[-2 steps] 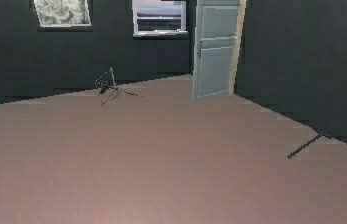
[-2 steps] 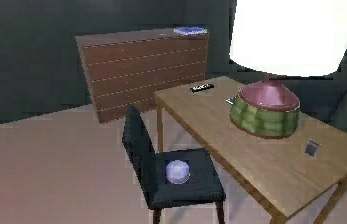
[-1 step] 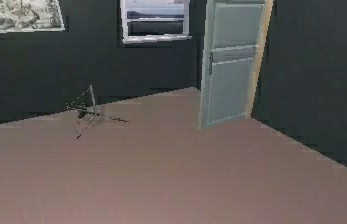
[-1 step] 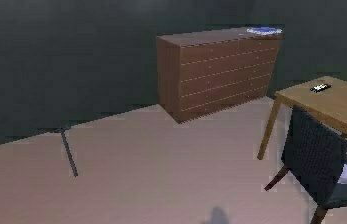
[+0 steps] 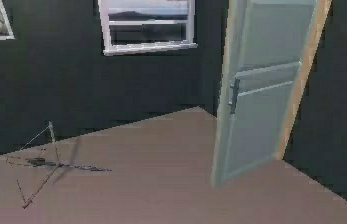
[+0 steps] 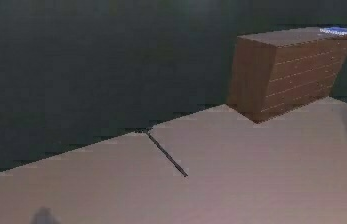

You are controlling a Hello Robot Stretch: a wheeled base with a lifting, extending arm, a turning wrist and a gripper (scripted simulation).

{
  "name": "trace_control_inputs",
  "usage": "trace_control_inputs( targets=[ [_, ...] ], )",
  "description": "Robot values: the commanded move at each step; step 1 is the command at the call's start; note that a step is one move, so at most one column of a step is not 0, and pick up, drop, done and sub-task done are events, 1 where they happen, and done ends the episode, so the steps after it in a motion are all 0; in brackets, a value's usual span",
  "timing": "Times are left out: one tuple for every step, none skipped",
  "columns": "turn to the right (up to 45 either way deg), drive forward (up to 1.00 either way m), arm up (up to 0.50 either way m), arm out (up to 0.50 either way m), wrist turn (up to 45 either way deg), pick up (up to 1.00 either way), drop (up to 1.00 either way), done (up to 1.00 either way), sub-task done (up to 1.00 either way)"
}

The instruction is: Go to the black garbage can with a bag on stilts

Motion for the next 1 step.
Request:
trace_control_inputs(
  targets=[
    [0.0,1.00,0.00,0.00,0.0,0.00,0.00,0.00,0.00]
  ],
)
